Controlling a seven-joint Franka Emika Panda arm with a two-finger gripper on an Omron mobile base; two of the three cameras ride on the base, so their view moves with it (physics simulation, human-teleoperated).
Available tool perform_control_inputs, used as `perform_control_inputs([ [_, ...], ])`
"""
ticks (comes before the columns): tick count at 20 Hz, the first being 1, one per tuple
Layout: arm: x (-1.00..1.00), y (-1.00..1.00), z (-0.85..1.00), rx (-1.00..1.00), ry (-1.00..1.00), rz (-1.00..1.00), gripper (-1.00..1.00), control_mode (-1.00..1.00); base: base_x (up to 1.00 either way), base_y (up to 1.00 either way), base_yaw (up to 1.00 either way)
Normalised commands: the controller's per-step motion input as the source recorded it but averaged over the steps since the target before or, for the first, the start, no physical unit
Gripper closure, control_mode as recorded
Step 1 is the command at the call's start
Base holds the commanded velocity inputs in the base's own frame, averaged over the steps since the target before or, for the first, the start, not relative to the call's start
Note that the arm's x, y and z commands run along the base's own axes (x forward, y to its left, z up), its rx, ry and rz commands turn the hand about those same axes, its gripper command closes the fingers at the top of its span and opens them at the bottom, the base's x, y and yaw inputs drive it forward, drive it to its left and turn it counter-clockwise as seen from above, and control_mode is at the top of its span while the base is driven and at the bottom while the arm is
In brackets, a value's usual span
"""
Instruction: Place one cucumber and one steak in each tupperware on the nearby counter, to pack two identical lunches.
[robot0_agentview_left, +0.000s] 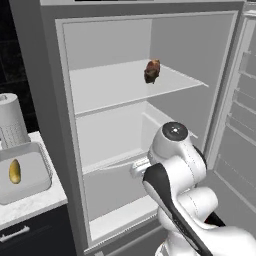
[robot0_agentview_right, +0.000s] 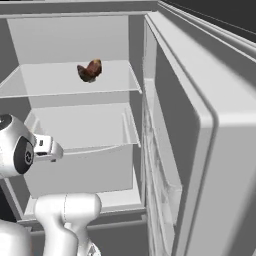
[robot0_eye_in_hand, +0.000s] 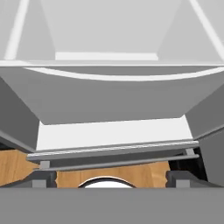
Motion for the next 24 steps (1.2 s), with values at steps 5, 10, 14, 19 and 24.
perform_control_inputs([
  [5,0.1,-0.11,0.13,0.02,0.02,0.0,-1.0,-1.0,0.43,-0.29,0.02],
  [10,0.29,-0.38,0.99,0.09,-0.11,-0.05,-1.0,-1.0,0.0,0.0,0.0],
  [14,0.1,-0.18,1.0,0.18,-0.28,-0.1,-1.0,-1.0,0.0,0.0,0.0],
  [19,0.09,-0.14,1.0,0.1,-0.46,-0.07,-1.0,-1.0,0.0,0.0,0.0],
  [24,0.26,-0.18,1.0,0.03,-0.24,-0.15,-1.0,-1.0,0.0,0.0,0.0],
])
